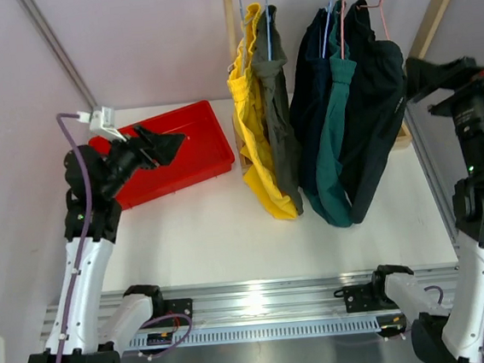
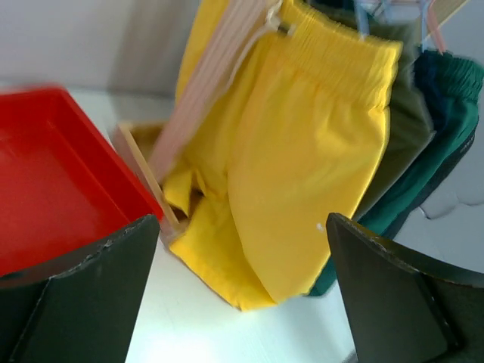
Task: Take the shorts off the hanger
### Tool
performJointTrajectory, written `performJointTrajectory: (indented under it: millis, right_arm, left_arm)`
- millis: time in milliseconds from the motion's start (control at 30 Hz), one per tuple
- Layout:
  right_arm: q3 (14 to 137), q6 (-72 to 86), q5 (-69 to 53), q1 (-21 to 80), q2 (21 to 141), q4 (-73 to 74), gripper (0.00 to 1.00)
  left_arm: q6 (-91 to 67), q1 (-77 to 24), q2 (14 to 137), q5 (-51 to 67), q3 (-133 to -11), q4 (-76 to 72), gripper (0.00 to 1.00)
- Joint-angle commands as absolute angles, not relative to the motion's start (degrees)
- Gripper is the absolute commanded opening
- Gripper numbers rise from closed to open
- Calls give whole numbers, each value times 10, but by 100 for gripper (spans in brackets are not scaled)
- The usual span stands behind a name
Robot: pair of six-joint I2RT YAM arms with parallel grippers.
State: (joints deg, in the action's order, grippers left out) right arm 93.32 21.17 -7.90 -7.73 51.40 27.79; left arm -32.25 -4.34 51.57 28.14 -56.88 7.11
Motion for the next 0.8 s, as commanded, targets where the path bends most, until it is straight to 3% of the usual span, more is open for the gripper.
performJointTrajectory:
  millis: [0,100,267,467,767]
  right_arm:
    - [1009,185,-101,-78,575,285,100]
    - [1026,189,-88,-78,611,229,100]
    - [1178,163,-91,-78,742,252,99]
    - [1410,131,-85,-66,946,336,97]
    - [1436,102,-63,-53,1055,329,95]
  left_arm:
    - [-242,-44,509,237,-678,186,99]
    - [-199,-45,509,204,-690,224,99]
    - [-182,-47,506,119,-664,255,99]
    - [-200,-51,513,116,-595,228,99]
    - [-204,-54,516,91,-547,209,99]
